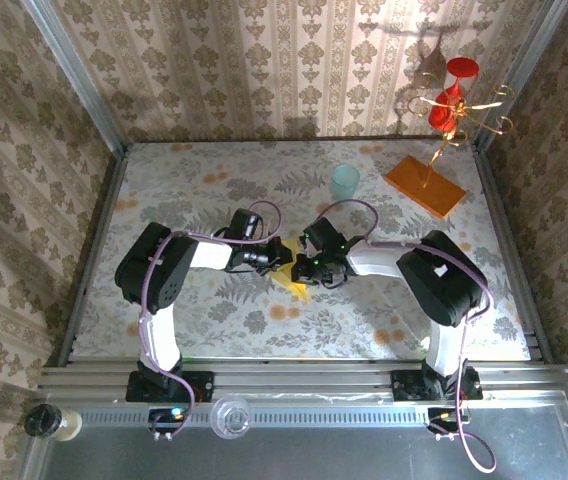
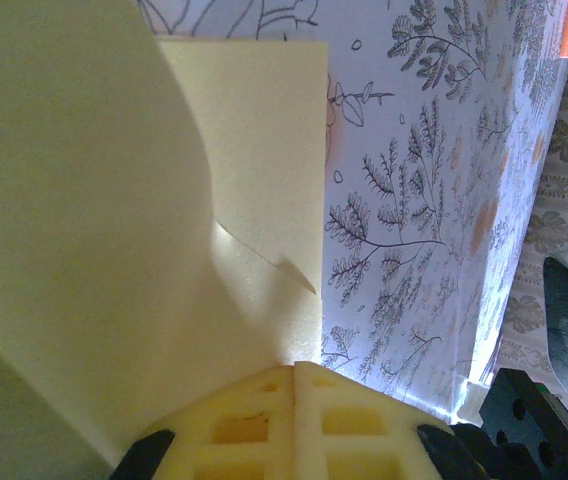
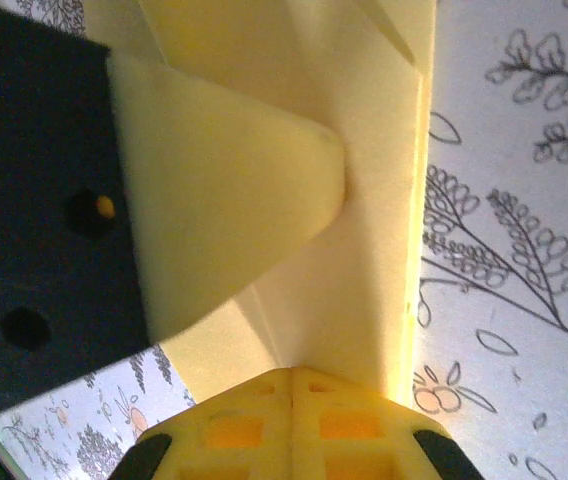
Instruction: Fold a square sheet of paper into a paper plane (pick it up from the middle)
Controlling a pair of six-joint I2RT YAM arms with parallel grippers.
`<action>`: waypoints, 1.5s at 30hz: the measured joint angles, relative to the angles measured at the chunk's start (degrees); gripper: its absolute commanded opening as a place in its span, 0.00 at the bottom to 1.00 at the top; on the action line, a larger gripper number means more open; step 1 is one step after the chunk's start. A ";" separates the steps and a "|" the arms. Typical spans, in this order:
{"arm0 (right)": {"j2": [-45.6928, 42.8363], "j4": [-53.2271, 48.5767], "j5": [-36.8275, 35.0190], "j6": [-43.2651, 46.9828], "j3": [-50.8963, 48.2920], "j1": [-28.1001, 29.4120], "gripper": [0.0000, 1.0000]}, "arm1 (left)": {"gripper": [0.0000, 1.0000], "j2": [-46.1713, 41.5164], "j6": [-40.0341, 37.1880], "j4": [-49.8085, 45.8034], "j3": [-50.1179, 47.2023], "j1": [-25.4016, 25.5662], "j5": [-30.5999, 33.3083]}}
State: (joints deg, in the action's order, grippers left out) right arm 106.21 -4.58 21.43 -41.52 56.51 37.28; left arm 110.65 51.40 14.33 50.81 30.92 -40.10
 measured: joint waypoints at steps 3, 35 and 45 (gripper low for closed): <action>-1.70 -0.63 0.17 0.04 -0.92 0.02 0.06 | 0.03 0.00 0.00 0.00 0.02 -0.11 -0.02; -2.95 -6.60 -0.24 0.87 -0.66 1.62 0.08 | 0.03 0.24 -0.02 -2.14 1.05 -0.15 -0.04; -2.95 -5.68 -0.15 0.87 -1.84 1.25 0.08 | 0.03 0.26 -0.04 -2.16 1.05 -0.15 -0.04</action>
State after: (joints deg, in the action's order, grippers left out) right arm 103.26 -10.26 21.28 -40.64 54.68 38.52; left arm 110.91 51.35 12.16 51.86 30.76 -40.14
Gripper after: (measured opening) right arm 0.078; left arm 0.059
